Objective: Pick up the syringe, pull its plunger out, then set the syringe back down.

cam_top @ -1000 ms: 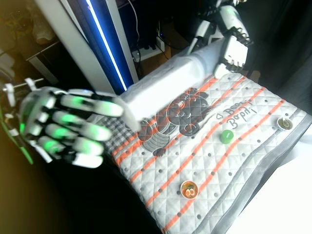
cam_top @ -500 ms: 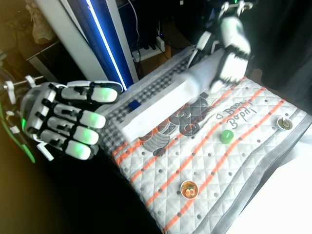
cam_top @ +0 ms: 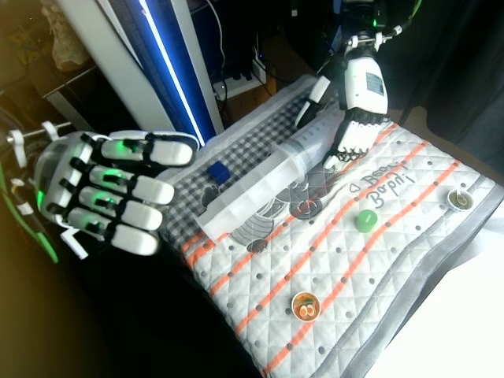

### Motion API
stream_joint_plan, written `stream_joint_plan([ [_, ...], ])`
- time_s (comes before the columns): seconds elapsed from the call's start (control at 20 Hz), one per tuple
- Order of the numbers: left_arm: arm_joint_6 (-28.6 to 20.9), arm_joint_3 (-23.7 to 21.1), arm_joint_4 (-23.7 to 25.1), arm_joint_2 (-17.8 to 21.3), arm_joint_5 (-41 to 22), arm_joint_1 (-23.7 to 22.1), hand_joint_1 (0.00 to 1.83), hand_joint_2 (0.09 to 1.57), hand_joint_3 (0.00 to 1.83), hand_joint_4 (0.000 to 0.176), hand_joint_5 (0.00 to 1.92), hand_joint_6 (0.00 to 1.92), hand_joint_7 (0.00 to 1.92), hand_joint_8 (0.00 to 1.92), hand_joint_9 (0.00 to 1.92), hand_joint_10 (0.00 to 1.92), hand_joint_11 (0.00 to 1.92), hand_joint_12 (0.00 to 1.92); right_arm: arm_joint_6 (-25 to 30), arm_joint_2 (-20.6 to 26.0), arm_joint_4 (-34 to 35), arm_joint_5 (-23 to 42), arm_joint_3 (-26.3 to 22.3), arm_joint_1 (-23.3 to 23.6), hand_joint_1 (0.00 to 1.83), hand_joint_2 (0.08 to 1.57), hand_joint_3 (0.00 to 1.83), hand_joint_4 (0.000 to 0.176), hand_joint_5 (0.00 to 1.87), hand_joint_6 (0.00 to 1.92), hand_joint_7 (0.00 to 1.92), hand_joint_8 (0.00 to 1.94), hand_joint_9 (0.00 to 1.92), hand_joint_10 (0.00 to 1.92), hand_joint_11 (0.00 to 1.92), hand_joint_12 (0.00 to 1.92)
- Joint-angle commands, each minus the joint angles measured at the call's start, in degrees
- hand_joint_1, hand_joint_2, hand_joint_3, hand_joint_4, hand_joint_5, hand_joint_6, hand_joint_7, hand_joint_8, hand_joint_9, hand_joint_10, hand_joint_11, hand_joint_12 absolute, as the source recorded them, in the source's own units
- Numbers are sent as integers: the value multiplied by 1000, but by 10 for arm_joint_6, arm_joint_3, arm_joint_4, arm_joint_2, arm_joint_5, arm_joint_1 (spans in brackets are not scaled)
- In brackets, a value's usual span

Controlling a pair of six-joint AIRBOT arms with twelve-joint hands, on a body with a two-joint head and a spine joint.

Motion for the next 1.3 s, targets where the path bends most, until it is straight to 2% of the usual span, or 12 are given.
stream_joint_plan([
  [0.0, -8, 1, 7, -1, 70, -8, 1072, 1063, 0, 0, 647, 333, 525, 137, 277, 446, 9, 1349, 2, 1, 1, 72, 4, 2, 682, 833, 0, 95, 41, 3, 0, 0, 0, 0, 0, 298],
  [0.2, -8, 3, -12, 0, 80, 0, 957, 960, 0, 13, 274, 6, 11, 1, 2, 8, 0, 751, 2, 0, 1, 72, 4, 2, 711, 826, 0, 99, 42, 0, 0, 0, 0, 0, 0, 294],
  [0.3, -8, 2, -17, 1, 87, 3, 890, 851, 0, 94, 23, 0, 0, 0, 0, 0, 0, 332, 2, 0, 1, 73, 4, 2, 725, 820, 0, 97, 32, 1, 0, 0, 0, 0, 0, 298],
  [0.45, -8, -7, -29, 9, 112, 11, 848, 803, 0, 110, 0, 0, 0, 0, 0, 0, 4, 6, 2, 0, 1, 75, 4, 1, 706, 807, 0, 100, 35, 0, 0, 0, 0, 0, 0, 385],
  [0.55, -8, -28, -54, 31, 166, 25, 685, 828, 2, 58, 0, 0, 0, 0, 0, 0, 2, 1, 2, 0, 1, 80, 3, 1, 658, 818, 1, 94, 19, 1, 0, 0, 0, 0, 0, 360],
  [0.65, -13, -58, -68, 58, 242, 40, 519, 911, 37, 43, 0, 0, 0, 0, 0, 0, 12, 6, 2, 0, 1, 93, 0, -1, 624, 812, 0, 88, 7, 2, 0, 0, 4, 1, 0, 440],
  [0.75, -87, -81, -44, 90, 333, 58, 491, 941, 3, 51, 76, 3, 28, 6, 19, 11, 0, 277, 2, 1, 1, 103, -6, -3, 682, 856, 13, 79, 2, 0, 0, 0, 1, 0, 0, 464],
  [0.8, -128, -90, -34, 103, 386, 71, 502, 1039, 7, 16, 107, 4, 70, 9, 78, 26, 0, 704, 2, 2, -1, 103, -6, -2, 661, 868, 12, 69, 30, 9, 14, 3, 42, 14, 0, 542],
  [0.85, -151, -105, -32, 118, 453, 86, 477, 1064, 9, 50, 108, 2, 13, 1, 70, 18, 0, 787, 2, 2, -5, 103, -7, -2, 626, 884, 17, 66, 69, 23, 31, 8, 69, 23, 0, 552],
  [0.9, -153, -118, -36, 130, 500, 98, 429, 1126, 11, 30, 128, 4, 112, 14, 126, 26, 0, 831, 2, 2, -10, 103, -9, -2, 576, 922, 25, 45, 151, 43, 100, 21, 144, 43, 0, 683],
  [1.0, -153, -133, -43, 143, 574, 113, 507, 1112, 0, 42, 217, 19, 215, 17, 183, 26, 0, 972, -11, 4, -15, 103, -15, 4, 539, 966, 16, 28, 301, 52, 205, 11, 220, 34, 0, 802],
  [1.25, -118, -174, -47, 168, 772, 141, 613, 1252, 1, 5, 238, 6, 371, 8, 439, 26, 148, 1076, -90, 25, -48, 103, -38, 53, 655, 1066, 11, 78, 171, 0, 272, 3, 318, 10, 0, 876],
])
